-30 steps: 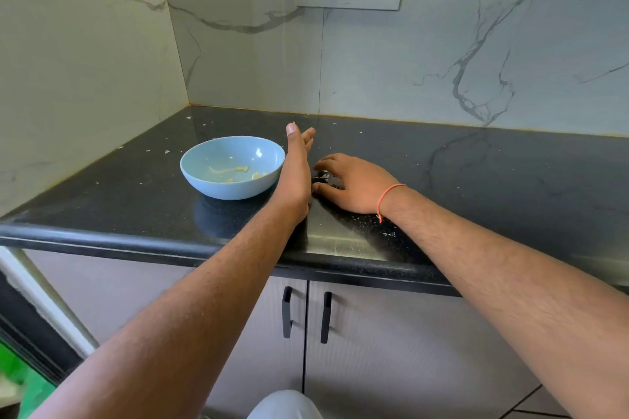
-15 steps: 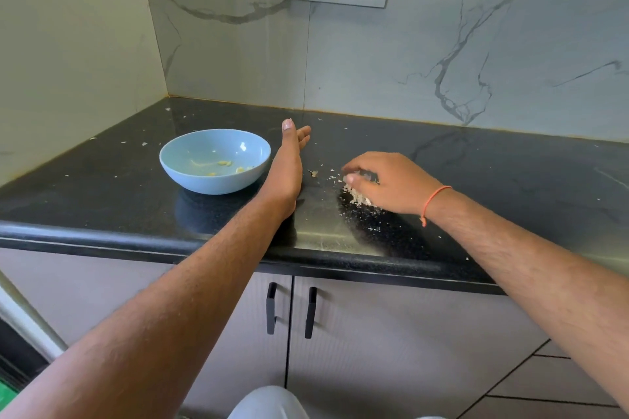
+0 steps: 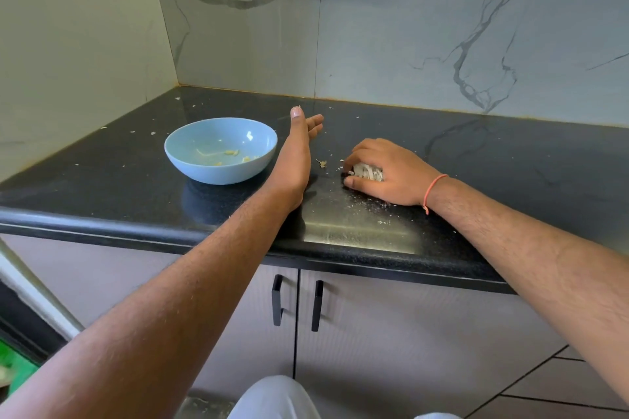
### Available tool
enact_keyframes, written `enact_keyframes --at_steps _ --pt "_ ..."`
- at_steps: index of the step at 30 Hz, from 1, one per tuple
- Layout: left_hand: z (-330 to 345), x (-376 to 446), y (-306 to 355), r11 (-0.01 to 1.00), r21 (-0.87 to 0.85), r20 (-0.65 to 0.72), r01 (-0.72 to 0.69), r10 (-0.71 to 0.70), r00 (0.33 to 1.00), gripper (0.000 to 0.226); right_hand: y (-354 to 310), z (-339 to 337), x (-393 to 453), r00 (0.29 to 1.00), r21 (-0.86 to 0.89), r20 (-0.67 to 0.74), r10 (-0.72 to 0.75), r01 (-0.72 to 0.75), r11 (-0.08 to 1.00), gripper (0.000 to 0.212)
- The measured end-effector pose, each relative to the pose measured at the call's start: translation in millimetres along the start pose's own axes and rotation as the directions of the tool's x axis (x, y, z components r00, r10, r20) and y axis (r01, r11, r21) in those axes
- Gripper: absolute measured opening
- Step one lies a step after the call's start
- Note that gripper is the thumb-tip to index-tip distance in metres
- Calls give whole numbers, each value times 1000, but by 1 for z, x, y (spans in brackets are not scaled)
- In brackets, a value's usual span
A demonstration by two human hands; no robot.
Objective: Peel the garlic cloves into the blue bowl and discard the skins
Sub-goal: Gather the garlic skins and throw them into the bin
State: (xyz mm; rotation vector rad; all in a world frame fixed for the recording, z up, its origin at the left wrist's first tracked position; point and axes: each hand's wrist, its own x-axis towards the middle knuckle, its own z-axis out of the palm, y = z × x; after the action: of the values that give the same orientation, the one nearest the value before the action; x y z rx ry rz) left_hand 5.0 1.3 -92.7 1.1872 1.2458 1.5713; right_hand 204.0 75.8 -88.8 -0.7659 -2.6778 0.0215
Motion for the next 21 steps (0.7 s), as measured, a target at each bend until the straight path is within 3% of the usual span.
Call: enact_keyframes --at_steps 2,7,12,15,17,18,19,21 --pt "0 -1 1 1000 -3 -9 5 -5 1000 73 -1 1 3 999 9 -52 -7 8 1000 28" --pt "-1 -3 3 1000 -10 -17 17 -17 1000 72 -1 4 -5 984 0 -173 41 -42 999 28" --pt "1 -6 7 999 -31 -20 31 -31 999 69 -1 5 0 966 30 -133 223 -221 975 28" --pt "2 -7 7 999 -31 -25 20 -20 999 70 -7 -2 9 910 108 -120 397 -386 916 33" --pt "2 -8 9 1000 -28 -28 -7 6 1000 66 -13 -8 15 795 394 -121 595 -512 763 35" --pt "2 -9 10 999 -19 -27 -26 25 999 62 -20 -11 18 721 597 -87 687 -514 616 35" --pt "3 -11 12 999 -4 -22 -50 50 998 60 -28 -13 20 658 762 -41 752 -466 450 34" --pt "5 -14 14 993 50 -10 -111 112 994 57 -43 -18 27 572 934 48 819 -317 167 29"
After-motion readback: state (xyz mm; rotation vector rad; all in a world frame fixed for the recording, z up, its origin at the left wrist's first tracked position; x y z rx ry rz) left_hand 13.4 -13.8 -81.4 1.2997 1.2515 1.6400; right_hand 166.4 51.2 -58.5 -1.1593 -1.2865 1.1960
